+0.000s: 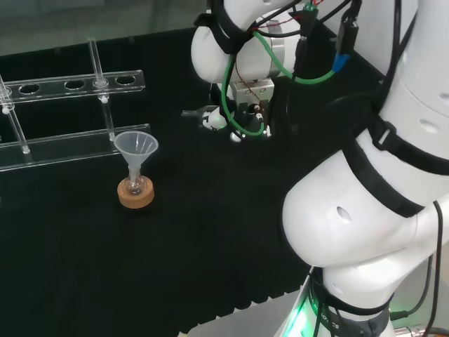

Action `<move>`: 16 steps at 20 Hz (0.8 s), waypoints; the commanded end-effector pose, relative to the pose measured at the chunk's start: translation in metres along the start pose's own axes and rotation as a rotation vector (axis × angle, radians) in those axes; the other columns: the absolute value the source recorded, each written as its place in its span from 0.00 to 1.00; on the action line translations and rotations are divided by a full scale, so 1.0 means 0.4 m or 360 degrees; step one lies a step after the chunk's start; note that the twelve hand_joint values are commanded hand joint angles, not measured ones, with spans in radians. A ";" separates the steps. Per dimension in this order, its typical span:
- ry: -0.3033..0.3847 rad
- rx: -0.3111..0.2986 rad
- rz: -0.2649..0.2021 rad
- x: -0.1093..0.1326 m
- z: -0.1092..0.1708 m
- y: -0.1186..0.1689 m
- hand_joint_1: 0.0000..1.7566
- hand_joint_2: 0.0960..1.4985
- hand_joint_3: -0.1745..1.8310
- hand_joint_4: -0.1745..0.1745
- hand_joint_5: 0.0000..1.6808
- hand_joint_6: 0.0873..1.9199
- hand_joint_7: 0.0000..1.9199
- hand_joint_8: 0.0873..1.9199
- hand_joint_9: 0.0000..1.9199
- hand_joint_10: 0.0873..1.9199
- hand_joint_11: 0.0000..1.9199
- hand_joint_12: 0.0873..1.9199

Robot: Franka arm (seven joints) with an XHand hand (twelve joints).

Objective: Pour all the NaCl from the weighing funnel into the round-bottom flask.

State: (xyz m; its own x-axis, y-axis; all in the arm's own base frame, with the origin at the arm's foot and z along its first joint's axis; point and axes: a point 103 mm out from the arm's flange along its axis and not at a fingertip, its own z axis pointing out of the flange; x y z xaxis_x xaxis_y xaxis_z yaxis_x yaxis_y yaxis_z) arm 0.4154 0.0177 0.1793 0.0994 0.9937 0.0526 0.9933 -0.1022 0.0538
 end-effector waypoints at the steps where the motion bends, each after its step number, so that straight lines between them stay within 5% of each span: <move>1: 0.0047 -0.0084 0.0060 -0.003 -0.050 -0.037 0.65 0.43 0.32 1.00 0.88 0.05 0.87 0.02 0.73 0.02 0.21 0.72; 6: 0.0055 -0.0136 0.0052 0.010 -0.091 -0.055 0.65 0.43 0.32 1.00 0.88 0.05 0.87 0.02 0.73 0.02 0.21 0.72; 16: 0.0063 -0.0152 -0.0120 0.082 -0.142 -0.102 0.65 0.43 0.32 1.00 0.88 0.05 0.87 0.02 0.73 0.02 0.20 0.72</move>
State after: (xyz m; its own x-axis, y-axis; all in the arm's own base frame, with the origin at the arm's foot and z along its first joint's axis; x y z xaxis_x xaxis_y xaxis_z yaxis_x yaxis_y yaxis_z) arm 0.3874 0.0353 0.2332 0.0725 0.9938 0.0838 0.9822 -0.0857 0.1670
